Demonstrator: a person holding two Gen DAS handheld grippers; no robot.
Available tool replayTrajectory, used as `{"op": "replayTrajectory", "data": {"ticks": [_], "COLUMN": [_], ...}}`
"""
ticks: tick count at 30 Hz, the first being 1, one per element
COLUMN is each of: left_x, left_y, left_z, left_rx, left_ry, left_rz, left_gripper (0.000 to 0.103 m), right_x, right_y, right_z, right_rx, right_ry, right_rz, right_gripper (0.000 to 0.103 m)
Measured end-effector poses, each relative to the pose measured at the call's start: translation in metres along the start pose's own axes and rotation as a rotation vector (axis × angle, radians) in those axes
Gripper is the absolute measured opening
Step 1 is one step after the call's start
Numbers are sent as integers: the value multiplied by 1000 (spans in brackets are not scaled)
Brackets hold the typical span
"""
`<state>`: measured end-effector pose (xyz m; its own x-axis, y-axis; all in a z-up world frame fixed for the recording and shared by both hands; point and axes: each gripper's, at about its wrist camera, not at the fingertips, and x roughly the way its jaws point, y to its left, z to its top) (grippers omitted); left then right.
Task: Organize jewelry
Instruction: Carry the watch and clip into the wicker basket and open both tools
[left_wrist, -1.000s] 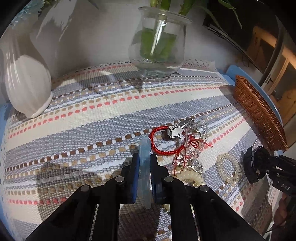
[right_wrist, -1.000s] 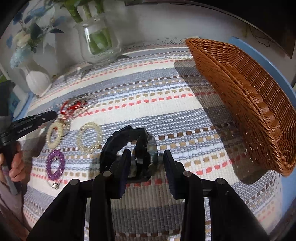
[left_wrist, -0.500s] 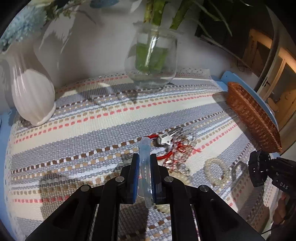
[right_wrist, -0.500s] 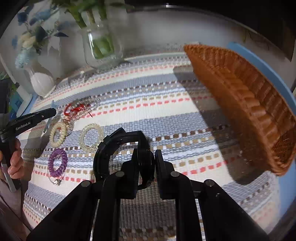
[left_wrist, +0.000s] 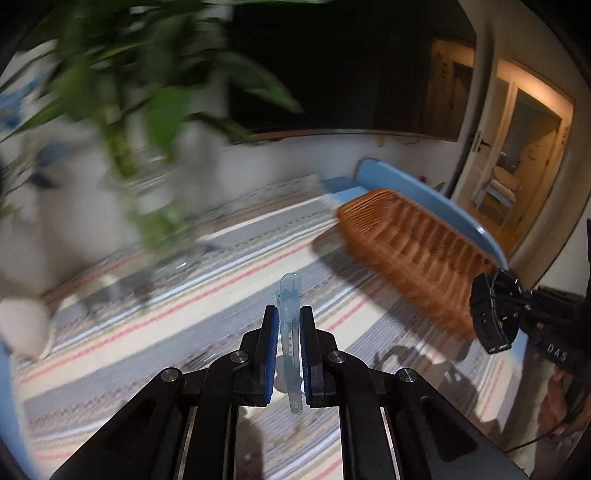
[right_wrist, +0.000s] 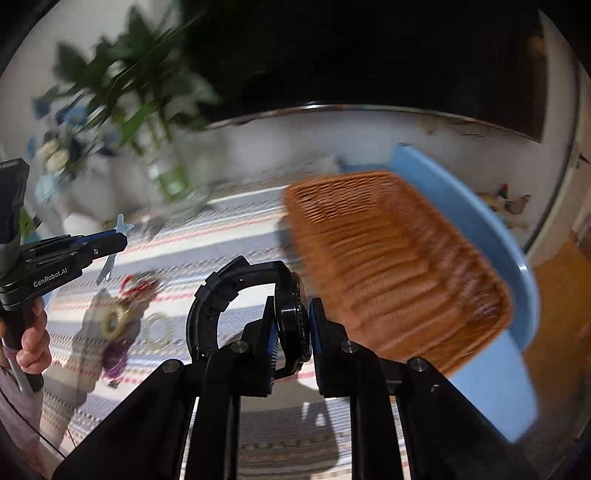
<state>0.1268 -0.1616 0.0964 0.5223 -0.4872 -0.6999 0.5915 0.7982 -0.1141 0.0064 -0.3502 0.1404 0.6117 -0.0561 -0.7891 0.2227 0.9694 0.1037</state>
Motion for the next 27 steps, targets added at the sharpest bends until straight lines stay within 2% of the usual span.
{"op": "replayTrajectory", "data": {"ticks": [6,11,17,21,24,27], "left_x": [54,111,172,188,195,196], "left_y": [-67,-112,-143,-152,-157,-155], "left_z": [61,80,76,70,68,66], "left_rx": [19,31,47,61,72,62], "left_ry": [30,115,210,244,250,259], "left_rz": [-132,-202,-204,-199,-162,-173], "left_gripper": [11,11,11,11,12,12], "right_x": [12,44,75,87,94,96], "right_y": [-70,-117,-137,-137,-136,-132], "right_z": [20,20,13,12,10,8], "right_rx": [89,157,201,190,185,165], "right_ry": [21,108,194,229,244,247], "right_rz": [-92,-124,-114,-127,-131,-156], "right_gripper": [18,18,18,18,18,18]}}
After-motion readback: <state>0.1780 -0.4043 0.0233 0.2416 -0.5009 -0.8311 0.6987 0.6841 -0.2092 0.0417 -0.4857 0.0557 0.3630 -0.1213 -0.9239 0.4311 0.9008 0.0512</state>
